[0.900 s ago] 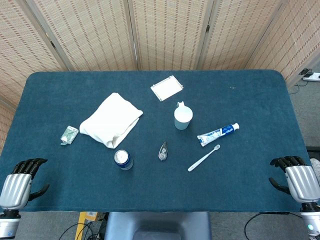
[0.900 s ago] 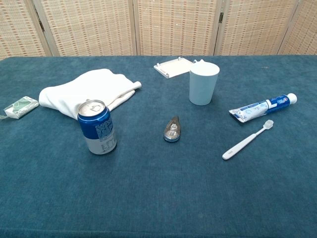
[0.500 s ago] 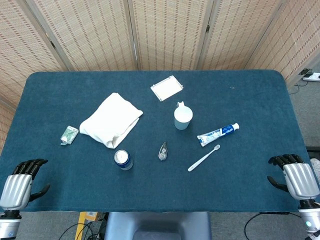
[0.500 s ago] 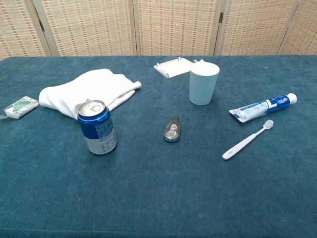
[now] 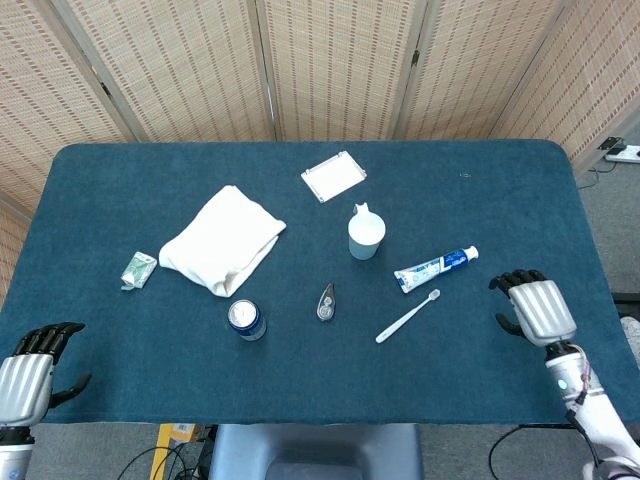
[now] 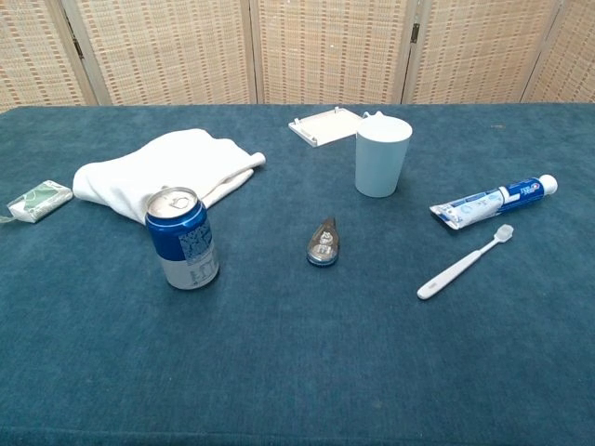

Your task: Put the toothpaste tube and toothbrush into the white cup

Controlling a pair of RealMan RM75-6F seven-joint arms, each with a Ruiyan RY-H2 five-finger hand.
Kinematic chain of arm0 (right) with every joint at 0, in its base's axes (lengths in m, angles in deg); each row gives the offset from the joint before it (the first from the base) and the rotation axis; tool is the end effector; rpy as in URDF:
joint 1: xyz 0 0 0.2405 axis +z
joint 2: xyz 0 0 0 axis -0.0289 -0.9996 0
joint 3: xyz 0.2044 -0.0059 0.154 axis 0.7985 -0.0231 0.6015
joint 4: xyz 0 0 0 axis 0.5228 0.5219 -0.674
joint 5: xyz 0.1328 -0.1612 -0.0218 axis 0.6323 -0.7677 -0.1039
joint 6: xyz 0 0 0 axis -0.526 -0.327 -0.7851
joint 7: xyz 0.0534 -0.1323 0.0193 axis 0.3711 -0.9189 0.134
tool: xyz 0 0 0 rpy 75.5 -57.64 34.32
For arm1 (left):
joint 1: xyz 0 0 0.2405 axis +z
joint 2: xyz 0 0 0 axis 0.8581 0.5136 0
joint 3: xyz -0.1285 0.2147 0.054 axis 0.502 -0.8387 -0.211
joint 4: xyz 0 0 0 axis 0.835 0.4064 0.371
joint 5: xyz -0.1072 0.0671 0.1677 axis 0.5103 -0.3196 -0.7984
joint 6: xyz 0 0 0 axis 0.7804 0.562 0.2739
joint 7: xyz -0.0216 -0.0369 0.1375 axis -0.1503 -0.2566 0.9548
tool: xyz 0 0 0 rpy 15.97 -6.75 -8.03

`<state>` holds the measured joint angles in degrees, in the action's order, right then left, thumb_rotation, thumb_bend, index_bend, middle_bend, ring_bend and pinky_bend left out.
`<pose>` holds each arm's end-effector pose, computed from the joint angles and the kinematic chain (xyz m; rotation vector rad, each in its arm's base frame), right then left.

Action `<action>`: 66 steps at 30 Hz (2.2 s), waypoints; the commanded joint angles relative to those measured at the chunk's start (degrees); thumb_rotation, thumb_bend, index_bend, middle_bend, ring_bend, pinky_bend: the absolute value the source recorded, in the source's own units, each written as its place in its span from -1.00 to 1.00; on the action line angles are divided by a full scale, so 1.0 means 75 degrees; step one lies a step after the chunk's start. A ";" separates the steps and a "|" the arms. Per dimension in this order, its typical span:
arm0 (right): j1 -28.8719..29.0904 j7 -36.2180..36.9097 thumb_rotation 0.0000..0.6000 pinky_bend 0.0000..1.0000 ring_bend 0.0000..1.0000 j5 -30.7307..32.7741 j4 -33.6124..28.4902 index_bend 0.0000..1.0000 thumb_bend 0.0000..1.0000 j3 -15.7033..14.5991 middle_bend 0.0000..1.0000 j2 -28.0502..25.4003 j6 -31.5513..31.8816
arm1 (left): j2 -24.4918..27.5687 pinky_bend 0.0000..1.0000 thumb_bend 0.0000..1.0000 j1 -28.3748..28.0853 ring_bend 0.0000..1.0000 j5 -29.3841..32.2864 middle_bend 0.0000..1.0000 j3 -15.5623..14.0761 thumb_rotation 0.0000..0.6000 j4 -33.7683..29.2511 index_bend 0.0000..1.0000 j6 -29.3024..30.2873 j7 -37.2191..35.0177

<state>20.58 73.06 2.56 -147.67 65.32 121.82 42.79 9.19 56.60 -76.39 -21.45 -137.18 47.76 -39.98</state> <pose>-0.2926 -0.2743 0.1158 1.6757 -0.7688 0.7217 -0.3113 0.1607 0.1377 -1.3863 -0.8605 -0.8621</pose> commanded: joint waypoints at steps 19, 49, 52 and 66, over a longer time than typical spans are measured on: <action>0.2535 -0.0591 1.00 -0.37 -0.58 0.0651 0.3939 -0.35 -0.66 0.0222 -0.37 0.2805 -0.2510 | 0.0167 -0.54 -0.46 0.0241 -0.56 0.0252 -0.47 -0.0069 1.00 -0.0121 -0.49 0.0001 0.0147; 0.2744 0.1546 1.00 -0.37 -0.26 0.0539 0.4251 0.33 -0.26 0.0377 0.29 0.3016 -0.1632 | 0.0215 -0.54 -0.46 0.0432 -0.56 0.0358 -0.47 -0.0067 1.00 0.0053 -0.42 0.0026 -0.0056; 0.2669 0.2143 1.00 -0.37 -0.26 0.0545 0.3435 0.33 -0.26 0.0559 0.29 0.2499 -0.1410 | 0.0246 -0.54 -0.46 0.0441 -0.56 0.0372 -0.48 -0.0056 1.00 0.0031 -0.42 0.0029 -0.0046; 0.2744 0.4684 1.00 -0.37 -0.17 0.1340 0.1326 0.33 -0.26 0.1709 0.31 0.1448 -0.1338 | 0.0357 -0.54 -0.46 0.0479 -0.56 0.0262 -0.48 -0.0049 1.00 -0.0088 -0.42 0.0119 -0.0051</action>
<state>40.46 106.05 11.34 -137.83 76.50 131.43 32.40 11.85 60.20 -74.39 -21.83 -137.81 48.63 -40.33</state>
